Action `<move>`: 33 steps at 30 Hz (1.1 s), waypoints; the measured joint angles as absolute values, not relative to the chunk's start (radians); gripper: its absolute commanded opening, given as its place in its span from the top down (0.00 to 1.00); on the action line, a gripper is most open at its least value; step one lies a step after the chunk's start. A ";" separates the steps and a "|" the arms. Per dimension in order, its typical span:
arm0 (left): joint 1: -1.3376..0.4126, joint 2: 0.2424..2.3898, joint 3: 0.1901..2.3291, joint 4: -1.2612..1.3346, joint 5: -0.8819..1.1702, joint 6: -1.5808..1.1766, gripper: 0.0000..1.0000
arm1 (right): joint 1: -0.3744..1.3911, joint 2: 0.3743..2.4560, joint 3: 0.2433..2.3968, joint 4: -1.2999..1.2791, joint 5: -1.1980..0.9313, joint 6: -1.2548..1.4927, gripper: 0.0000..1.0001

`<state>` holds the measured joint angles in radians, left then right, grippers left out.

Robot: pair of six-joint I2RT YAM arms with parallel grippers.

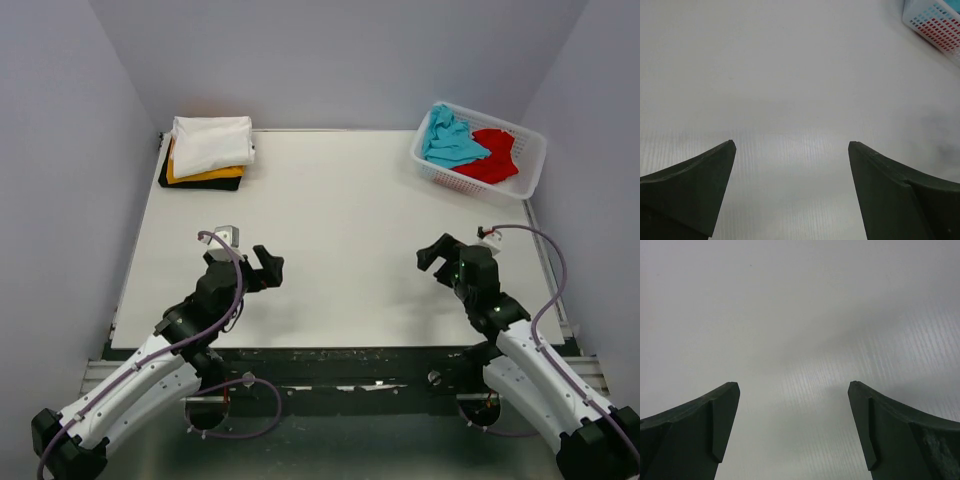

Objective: Fold and stack the t-shirts
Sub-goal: Grab crumpled tshirt from bin with the right arm

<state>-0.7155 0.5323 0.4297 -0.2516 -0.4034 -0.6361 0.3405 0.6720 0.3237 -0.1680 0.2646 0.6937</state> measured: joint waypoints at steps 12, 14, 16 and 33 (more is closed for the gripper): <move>-0.715 0.530 0.429 -0.237 -0.411 -0.647 0.01 | 0.340 1.066 0.953 -0.183 0.411 0.576 0.00; -0.715 0.530 0.429 -0.234 -0.411 -0.648 0.01 | 0.331 1.229 1.119 -0.200 0.466 0.533 0.00; -0.715 0.533 0.429 -0.232 -0.409 -0.646 0.01 | 0.306 1.418 1.301 -0.231 0.490 0.493 0.00; -0.715 0.631 0.430 -0.224 -0.399 -0.597 0.01 | 0.035 2.336 2.060 -0.314 0.387 0.344 0.16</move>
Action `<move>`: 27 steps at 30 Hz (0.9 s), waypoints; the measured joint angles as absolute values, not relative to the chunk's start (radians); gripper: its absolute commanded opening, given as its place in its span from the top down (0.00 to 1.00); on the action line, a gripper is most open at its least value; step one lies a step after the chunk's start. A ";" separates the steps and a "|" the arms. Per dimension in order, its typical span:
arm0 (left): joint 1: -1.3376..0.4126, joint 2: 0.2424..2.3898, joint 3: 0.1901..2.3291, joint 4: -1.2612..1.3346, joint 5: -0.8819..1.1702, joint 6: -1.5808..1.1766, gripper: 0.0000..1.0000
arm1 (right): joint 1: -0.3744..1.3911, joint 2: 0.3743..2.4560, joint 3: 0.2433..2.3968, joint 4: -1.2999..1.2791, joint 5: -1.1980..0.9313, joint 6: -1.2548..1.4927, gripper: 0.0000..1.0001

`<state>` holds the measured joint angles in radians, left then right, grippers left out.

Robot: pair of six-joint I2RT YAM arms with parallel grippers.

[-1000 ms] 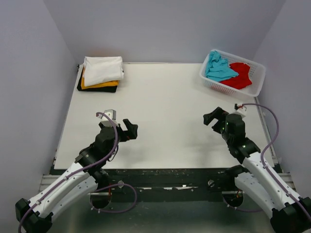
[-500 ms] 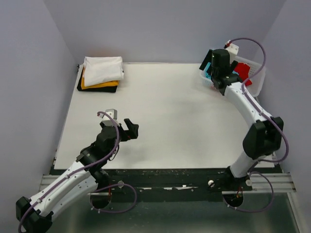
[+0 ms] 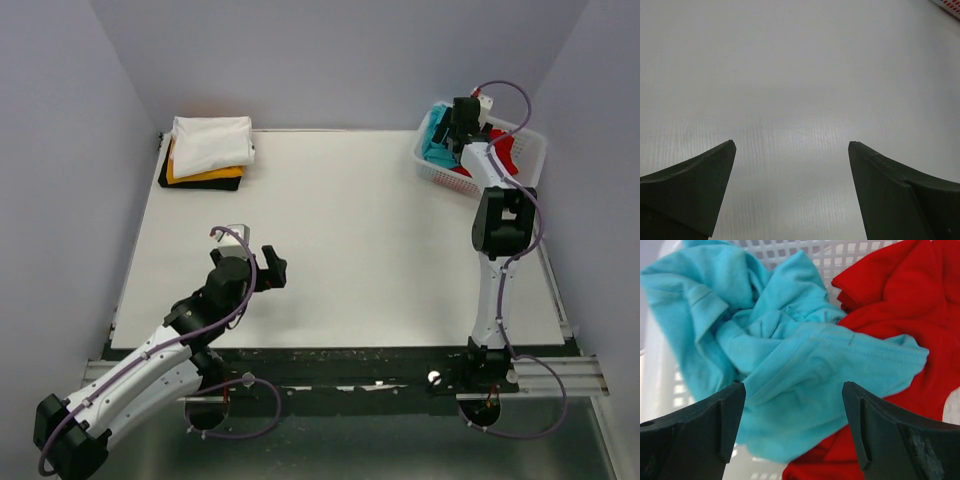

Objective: Fold and stack the t-shirts
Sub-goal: Grab crumpled tshirt from bin with the right arm

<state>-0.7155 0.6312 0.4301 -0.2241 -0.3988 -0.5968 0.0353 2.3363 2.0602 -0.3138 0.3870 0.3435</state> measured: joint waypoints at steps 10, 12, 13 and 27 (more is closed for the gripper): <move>-0.715 0.595 0.440 -0.226 -0.446 -0.569 0.01 | 0.008 2.483 2.143 -0.187 0.313 0.178 0.28; -0.715 0.597 0.443 -0.226 -0.452 -0.569 0.01 | 0.010 2.494 2.152 -0.162 0.304 0.157 0.41; -0.715 0.602 0.448 -0.227 -0.455 -0.569 0.01 | 0.010 2.501 2.155 -0.147 0.300 0.150 0.46; -0.715 0.627 0.482 -0.238 -0.490 -0.584 0.01 | 0.014 2.534 2.219 -0.031 0.297 0.111 0.99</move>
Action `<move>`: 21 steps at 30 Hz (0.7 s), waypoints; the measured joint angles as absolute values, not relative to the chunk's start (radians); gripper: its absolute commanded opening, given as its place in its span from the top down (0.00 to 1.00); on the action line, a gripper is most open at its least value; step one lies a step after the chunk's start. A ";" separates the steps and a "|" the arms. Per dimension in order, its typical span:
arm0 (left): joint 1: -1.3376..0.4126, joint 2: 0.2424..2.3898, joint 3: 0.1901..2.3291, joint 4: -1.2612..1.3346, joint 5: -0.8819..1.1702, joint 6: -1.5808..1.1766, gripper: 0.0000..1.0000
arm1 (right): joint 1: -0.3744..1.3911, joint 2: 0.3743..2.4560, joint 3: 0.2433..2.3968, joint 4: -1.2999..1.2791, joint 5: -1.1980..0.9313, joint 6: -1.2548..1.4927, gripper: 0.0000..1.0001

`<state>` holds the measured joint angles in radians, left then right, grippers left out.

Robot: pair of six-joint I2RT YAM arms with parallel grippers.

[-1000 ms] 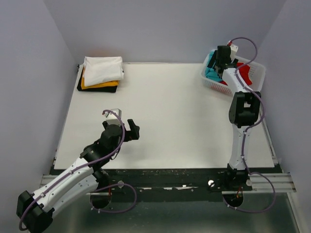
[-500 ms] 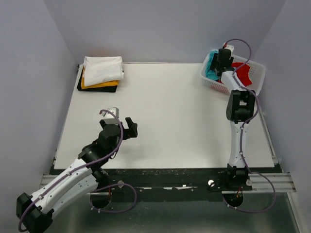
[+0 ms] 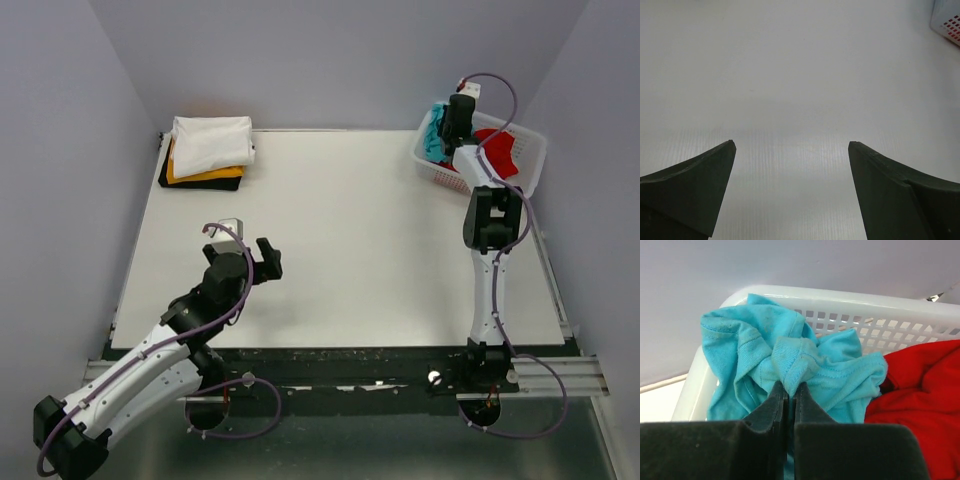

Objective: Fold and stack the t-shirts
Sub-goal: Grab crumpled tshirt from bin with the right arm

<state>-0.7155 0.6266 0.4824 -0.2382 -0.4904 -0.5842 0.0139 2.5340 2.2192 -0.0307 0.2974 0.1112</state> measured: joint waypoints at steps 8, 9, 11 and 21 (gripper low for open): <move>-0.715 0.604 0.482 -0.247 -0.516 -0.623 0.01 | 0.014 2.420 2.129 -0.019 0.294 0.140 0.99; -0.715 0.594 0.482 -0.242 -0.515 -0.628 0.01 | 0.014 2.381 2.115 -0.022 0.284 0.149 0.99; -0.715 0.583 0.482 -0.227 -0.505 -0.633 0.01 | 0.014 2.292 2.105 -0.029 0.254 0.172 0.99; -0.715 0.668 0.482 -0.075 -0.273 -0.665 0.01 | 0.023 1.874 2.174 -0.138 -0.015 0.270 0.99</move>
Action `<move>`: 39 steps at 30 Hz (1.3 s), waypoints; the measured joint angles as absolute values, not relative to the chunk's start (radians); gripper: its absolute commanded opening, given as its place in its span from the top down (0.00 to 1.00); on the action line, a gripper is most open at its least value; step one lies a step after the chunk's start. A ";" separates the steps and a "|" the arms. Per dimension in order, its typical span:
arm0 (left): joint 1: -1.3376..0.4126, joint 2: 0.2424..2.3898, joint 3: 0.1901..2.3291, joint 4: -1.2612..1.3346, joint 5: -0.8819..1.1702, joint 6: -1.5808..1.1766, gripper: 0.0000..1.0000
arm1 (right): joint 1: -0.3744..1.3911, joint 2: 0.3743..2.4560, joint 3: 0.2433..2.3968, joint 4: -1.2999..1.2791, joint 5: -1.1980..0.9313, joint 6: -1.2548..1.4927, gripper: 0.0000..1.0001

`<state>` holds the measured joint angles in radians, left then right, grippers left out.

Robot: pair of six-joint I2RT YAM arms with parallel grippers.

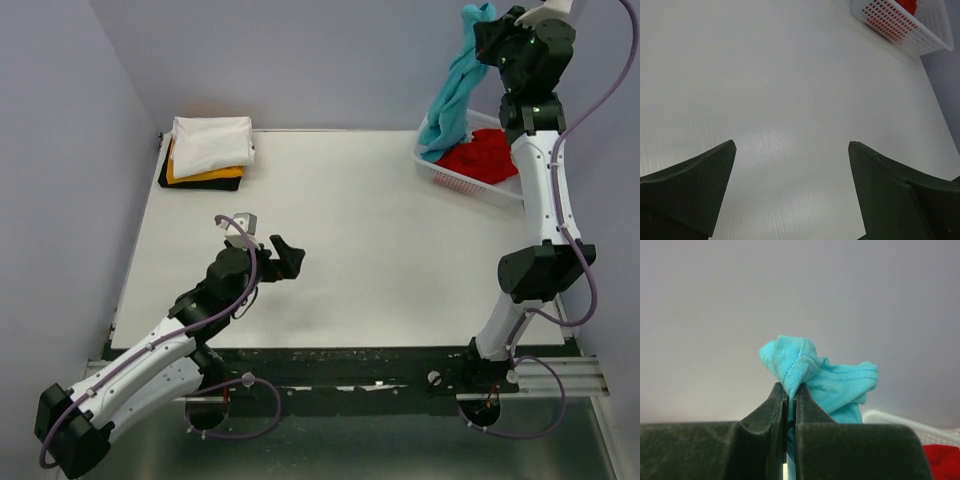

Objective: Fold and stack the t-shirts
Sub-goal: Grab crumpled tshirt from bin with the right arm, then move the tshirt to the center of the board

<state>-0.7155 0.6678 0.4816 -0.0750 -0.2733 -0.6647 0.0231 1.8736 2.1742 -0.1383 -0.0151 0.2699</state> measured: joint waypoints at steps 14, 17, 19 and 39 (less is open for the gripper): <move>-0.722 0.782 0.482 -0.038 -0.119 -0.716 0.01 | 0.197 1.748 2.251 -0.209 -0.518 0.487 0.99; -0.722 0.764 0.481 -0.039 -0.119 -0.722 0.01 | 0.212 1.737 2.248 -0.150 -0.569 0.565 0.99; -0.722 0.741 0.480 -0.046 -0.119 -0.723 0.01 | 0.224 1.722 2.222 -0.113 -0.570 0.604 0.99; -0.722 0.750 0.440 -0.089 -0.134 -0.747 0.01 | 0.332 1.126 0.774 -0.041 0.038 0.752 0.82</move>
